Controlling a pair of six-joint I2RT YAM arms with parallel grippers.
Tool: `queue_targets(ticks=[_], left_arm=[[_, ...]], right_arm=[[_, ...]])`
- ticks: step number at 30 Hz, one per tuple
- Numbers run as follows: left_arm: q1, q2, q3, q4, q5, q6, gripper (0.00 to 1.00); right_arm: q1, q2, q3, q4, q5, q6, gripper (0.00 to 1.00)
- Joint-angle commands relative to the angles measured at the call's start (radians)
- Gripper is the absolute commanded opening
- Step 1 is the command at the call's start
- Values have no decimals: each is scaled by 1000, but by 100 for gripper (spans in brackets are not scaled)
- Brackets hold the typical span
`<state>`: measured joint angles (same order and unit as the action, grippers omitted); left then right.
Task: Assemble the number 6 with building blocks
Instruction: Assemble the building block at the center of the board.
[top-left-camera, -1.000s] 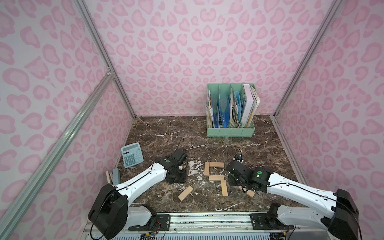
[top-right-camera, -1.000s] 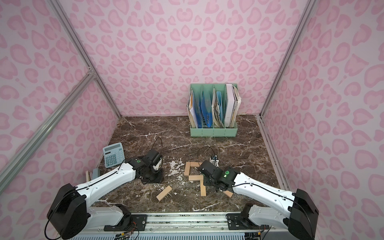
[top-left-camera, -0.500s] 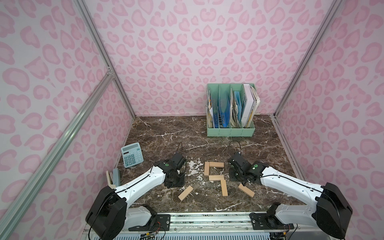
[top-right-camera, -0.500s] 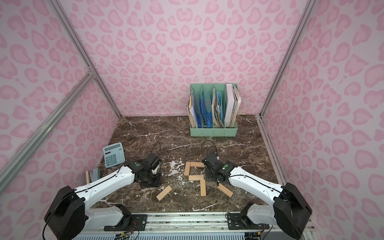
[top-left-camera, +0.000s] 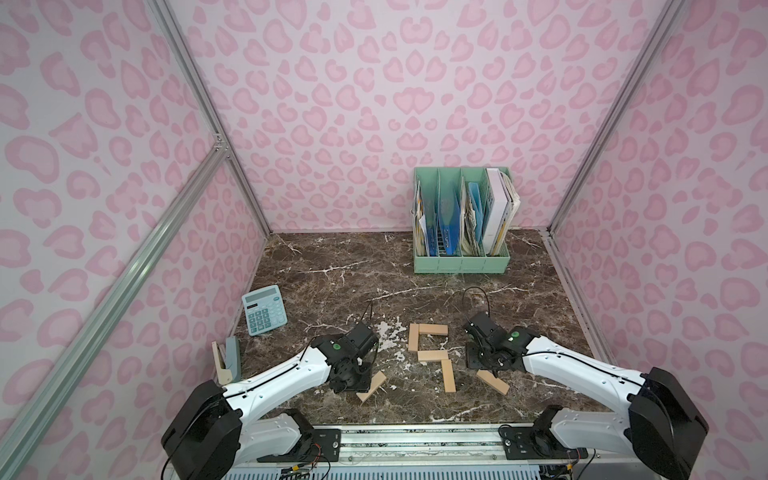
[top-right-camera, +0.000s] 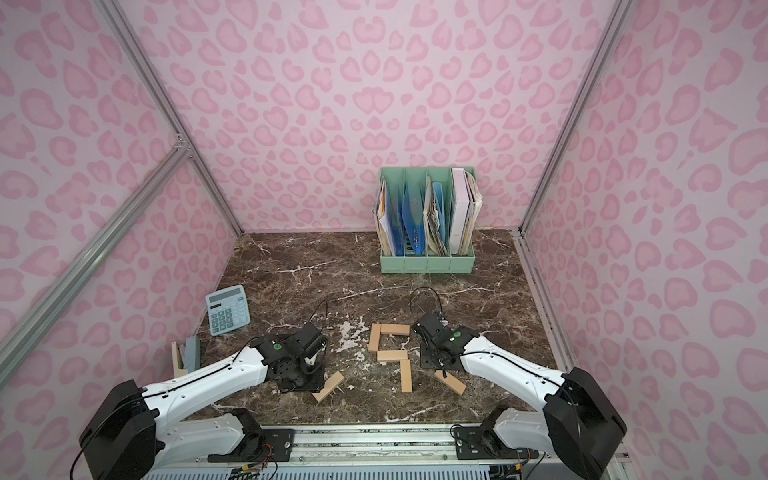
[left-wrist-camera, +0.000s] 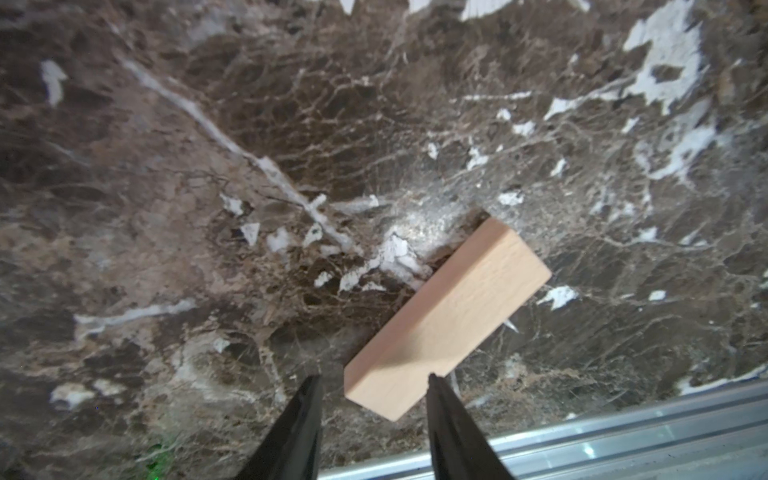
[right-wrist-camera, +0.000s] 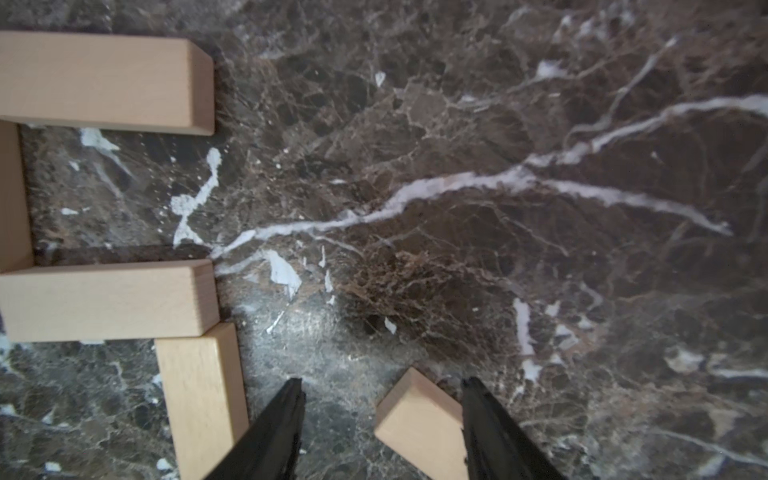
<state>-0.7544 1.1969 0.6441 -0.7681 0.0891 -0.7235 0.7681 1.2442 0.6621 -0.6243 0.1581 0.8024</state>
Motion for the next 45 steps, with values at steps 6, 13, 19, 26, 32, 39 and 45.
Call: queue_targets(ticks=[6, 13, 19, 26, 32, 39, 45], left_arm=[[-25, -2, -9, 37, 50, 11, 52], [-37, 52, -8, 61, 40, 55, 56], [-44, 136, 34, 68, -3, 103, 57], [-50, 203, 52, 91, 16, 116, 57], [-56, 222, 63, 75, 23, 128, 44], [-56, 260, 131, 83, 20, 102, 36], [-72, 359, 256, 100, 45, 68, 39]], right_arm=[[-2, -39, -31, 31, -13, 33, 63], [-2, -79, -62, 36, -20, 59, 62], [-1, -125, -80, 34, -15, 72, 61], [-2, -161, -105, 32, -20, 92, 61], [-2, -186, -115, 30, -5, 92, 61], [-6, -198, -129, 65, -1, 91, 61], [-8, -184, -130, 82, -11, 87, 61]])
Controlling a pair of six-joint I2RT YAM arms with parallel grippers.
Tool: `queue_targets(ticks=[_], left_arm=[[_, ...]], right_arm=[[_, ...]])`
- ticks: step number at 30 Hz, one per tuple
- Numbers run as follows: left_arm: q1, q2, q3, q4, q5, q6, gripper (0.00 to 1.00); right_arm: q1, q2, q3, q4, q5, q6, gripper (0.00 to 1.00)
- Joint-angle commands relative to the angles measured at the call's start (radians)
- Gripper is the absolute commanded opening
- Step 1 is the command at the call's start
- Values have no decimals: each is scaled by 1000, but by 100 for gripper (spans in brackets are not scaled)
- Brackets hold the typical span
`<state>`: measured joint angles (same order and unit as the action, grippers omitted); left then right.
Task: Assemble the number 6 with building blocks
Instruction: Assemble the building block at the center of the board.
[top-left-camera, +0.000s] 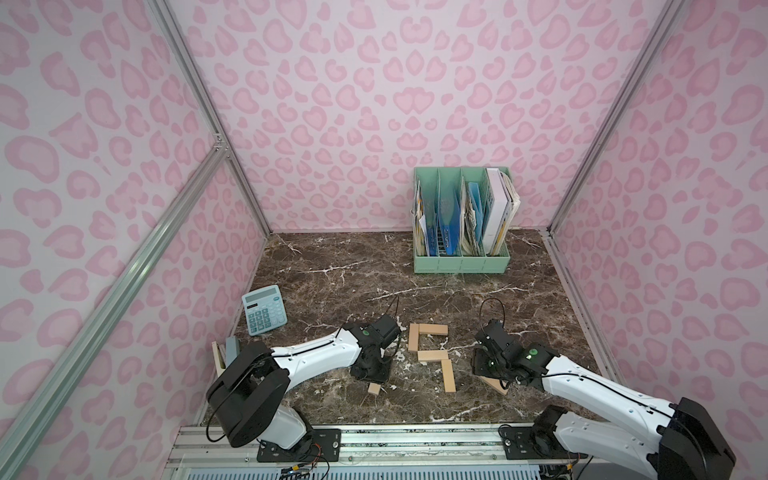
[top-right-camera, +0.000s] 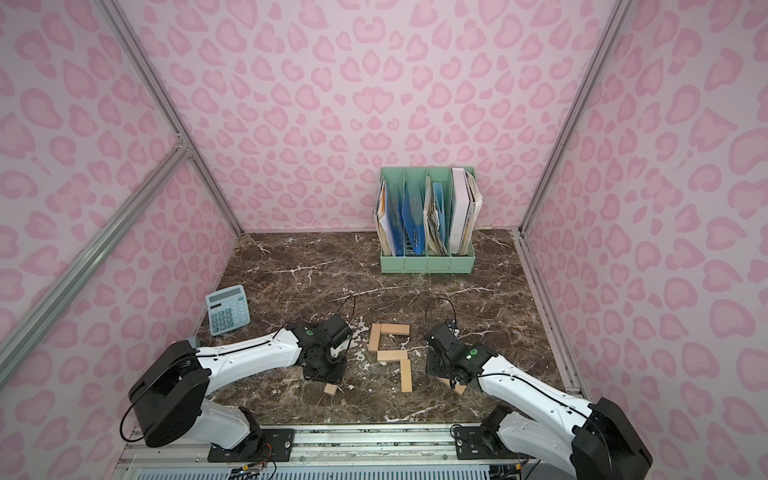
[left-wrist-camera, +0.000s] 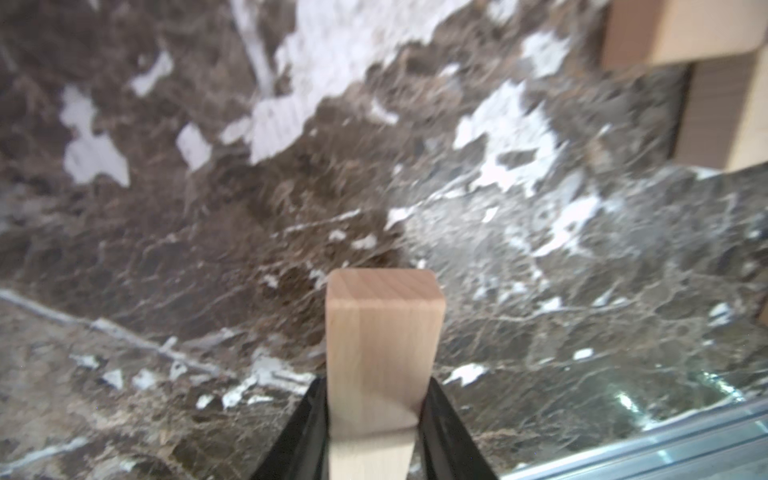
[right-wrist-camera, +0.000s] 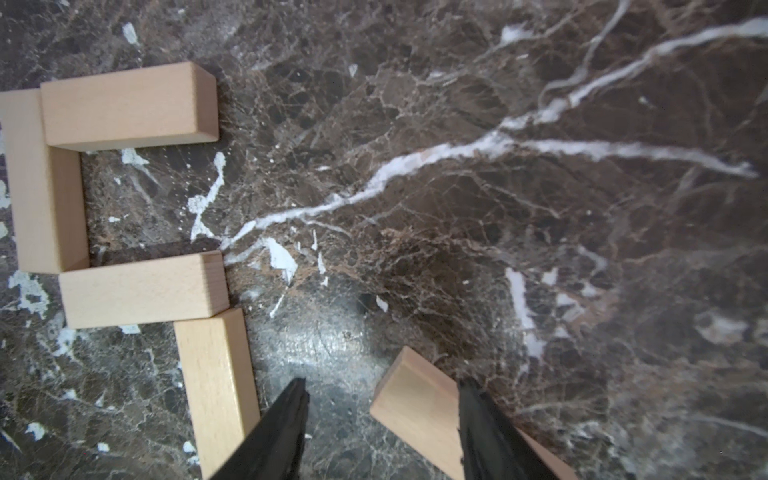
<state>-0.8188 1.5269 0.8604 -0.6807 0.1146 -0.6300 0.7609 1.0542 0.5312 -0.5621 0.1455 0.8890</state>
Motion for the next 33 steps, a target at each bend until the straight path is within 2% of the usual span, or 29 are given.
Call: queue_targets(ticks=[1, 7, 18, 33], left_arm=[[-13, 44, 58, 15, 26, -28, 39], [-37, 128, 130, 1, 53, -13, 38], [-39, 134, 117, -2, 35, -30, 41], [-59, 193, 153, 1, 34, -13, 39]], right_arm=[[0, 6, 1, 21, 1, 0, 60], [-3, -13, -9, 19, 5, -4, 60], [-17, -89, -51, 11, 7, 0, 59], [-26, -105, -48, 7, 5, -4, 59]])
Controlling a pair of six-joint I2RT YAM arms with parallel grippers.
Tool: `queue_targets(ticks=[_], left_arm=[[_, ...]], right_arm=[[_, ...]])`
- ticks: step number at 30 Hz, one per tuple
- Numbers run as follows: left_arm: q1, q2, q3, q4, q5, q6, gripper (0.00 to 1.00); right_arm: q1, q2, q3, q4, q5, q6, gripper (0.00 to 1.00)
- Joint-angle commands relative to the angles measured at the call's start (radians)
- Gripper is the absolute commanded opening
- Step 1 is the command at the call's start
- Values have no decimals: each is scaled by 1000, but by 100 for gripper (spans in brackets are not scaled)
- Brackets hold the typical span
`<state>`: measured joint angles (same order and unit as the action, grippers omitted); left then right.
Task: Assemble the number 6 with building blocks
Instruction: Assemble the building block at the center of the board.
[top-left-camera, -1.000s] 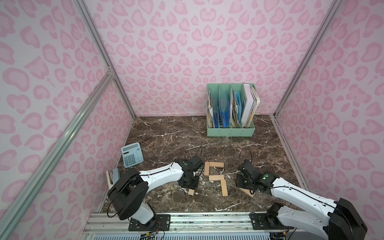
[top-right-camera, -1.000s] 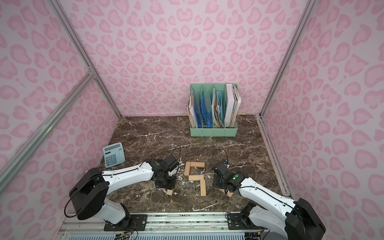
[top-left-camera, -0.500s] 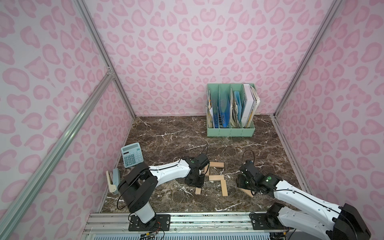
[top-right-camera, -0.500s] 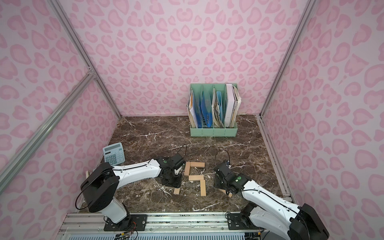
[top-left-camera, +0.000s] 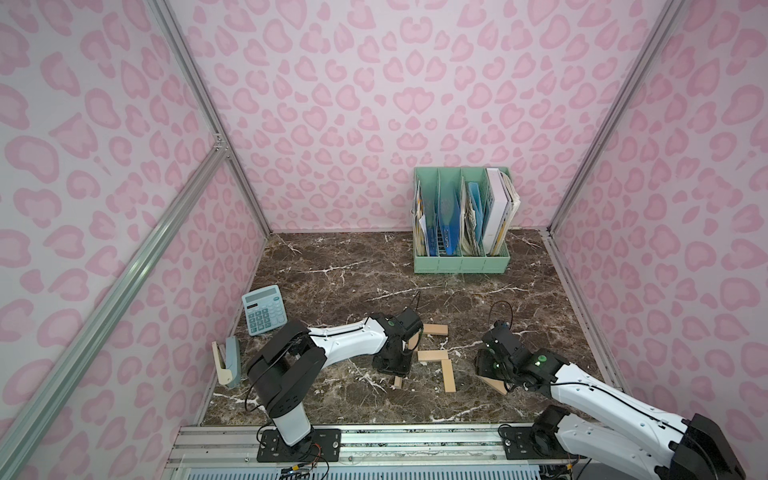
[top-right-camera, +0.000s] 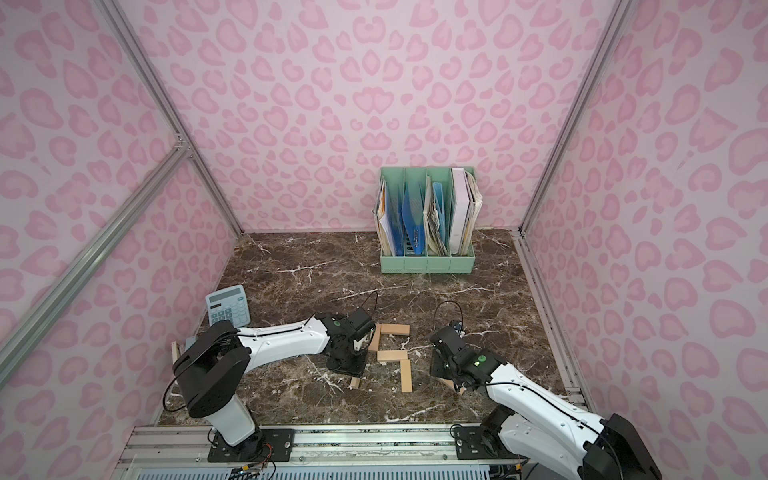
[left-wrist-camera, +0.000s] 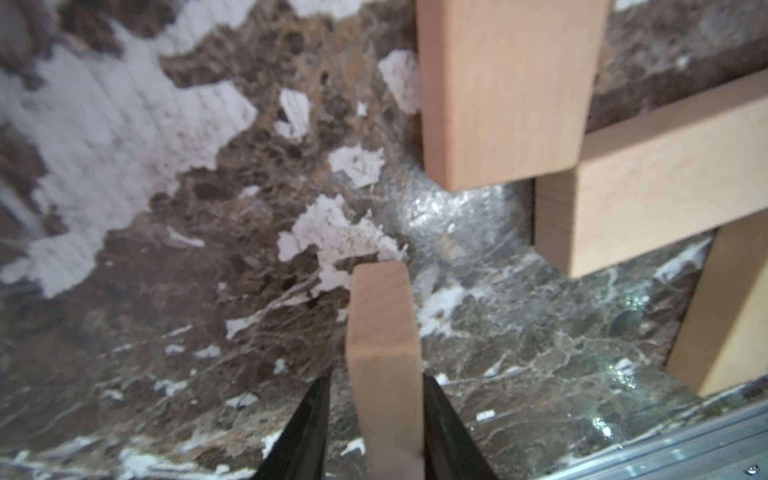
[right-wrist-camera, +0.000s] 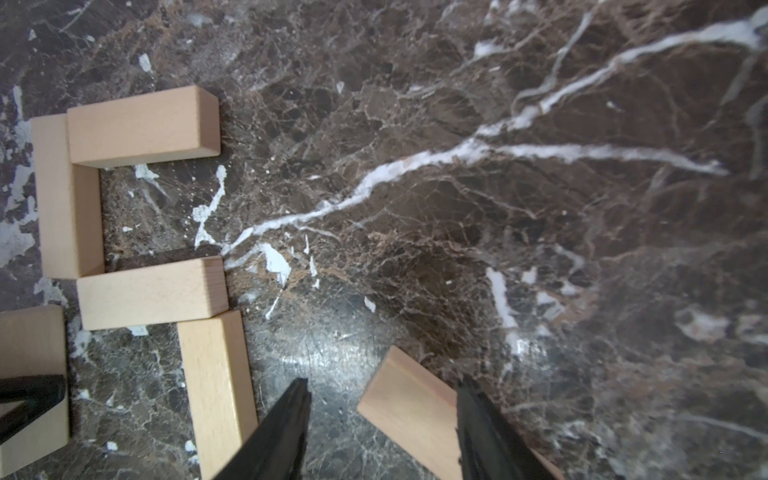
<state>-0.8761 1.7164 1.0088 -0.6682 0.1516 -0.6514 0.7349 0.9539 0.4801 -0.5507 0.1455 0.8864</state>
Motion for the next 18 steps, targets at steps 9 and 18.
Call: queue_targets(ticks=[9, 18], left_arm=[[-1, -44, 4, -43, -11, 9, 40], [-1, -61, -14, -55, -12, 12, 42]], right_arm=[[0, -6, -10, 22, -7, 2, 59], [0, 2, -15, 41, -17, 0, 58]])
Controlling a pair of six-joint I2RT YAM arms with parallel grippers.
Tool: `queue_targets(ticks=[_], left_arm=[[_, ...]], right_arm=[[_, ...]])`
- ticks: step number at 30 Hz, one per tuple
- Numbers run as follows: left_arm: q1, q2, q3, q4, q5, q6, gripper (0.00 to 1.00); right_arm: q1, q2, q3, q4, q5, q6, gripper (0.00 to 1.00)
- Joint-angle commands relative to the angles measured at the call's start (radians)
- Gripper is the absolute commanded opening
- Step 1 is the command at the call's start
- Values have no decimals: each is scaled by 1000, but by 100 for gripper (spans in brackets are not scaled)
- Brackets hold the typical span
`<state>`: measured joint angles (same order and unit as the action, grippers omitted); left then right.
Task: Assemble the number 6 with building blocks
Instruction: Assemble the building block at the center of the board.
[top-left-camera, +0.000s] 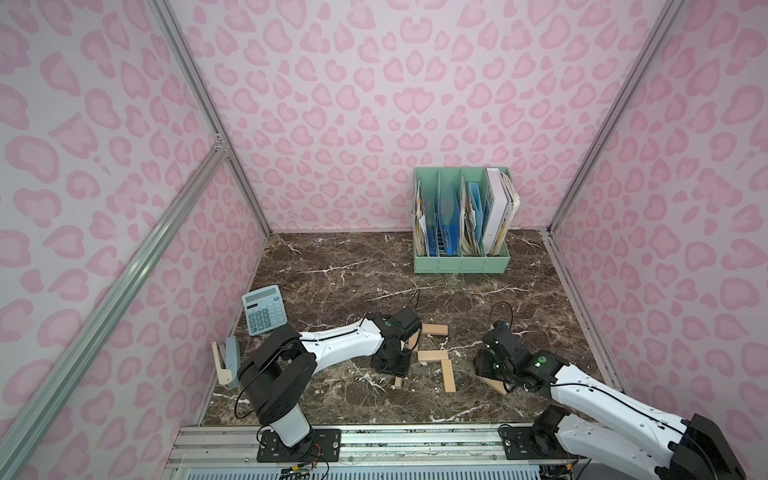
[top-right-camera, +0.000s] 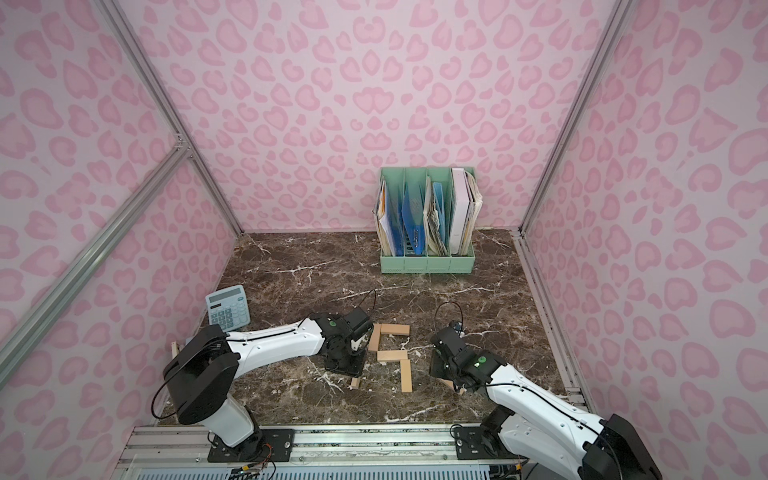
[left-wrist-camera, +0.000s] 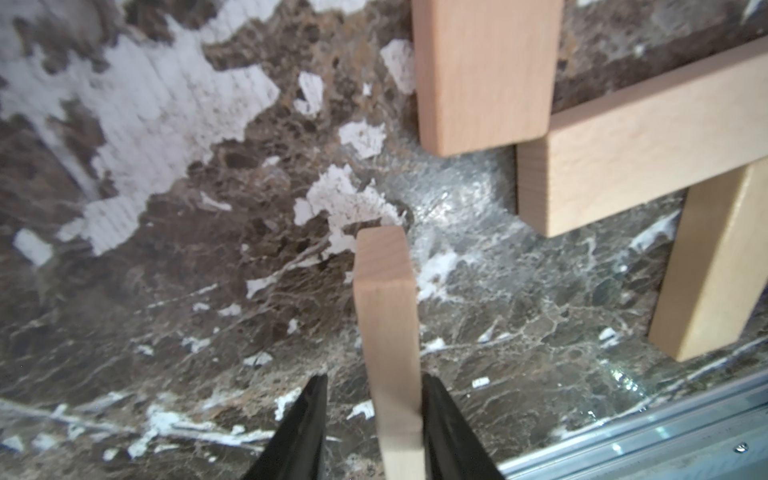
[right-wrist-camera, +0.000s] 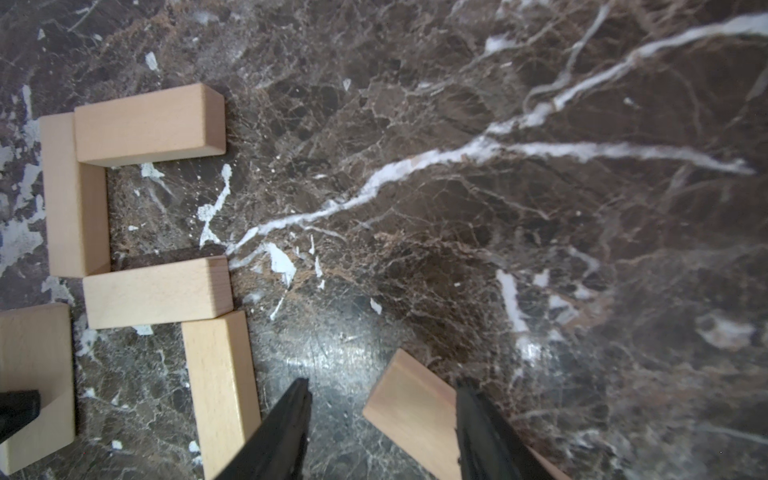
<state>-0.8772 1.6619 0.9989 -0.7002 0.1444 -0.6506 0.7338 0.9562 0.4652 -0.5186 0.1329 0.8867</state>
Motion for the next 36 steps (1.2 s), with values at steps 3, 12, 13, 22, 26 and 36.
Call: queue_targets(ticks=[3, 12, 13, 22, 26, 36], left_arm=[[0, -17, -15, -33, -15, 16, 42], [0, -28, -13, -39, -22, 9, 42], [0, -25, -10, -39, -22, 10, 42], [0, 23, 6, -22, -24, 17, 42], [0, 35, 23, -18, -22, 17, 42], [0, 59, 54, -20, -1, 19, 41]], right_arm=[[1, -6, -2, 7, -3, -3, 58], [1, -17, -17, 20, -11, 0, 58], [1, -16, -20, 22, -11, 0, 58], [-1, -12, -19, 36, -15, -8, 58], [-2, -17, -19, 30, -14, -11, 58], [-10, -3, -13, 39, -20, -23, 58]])
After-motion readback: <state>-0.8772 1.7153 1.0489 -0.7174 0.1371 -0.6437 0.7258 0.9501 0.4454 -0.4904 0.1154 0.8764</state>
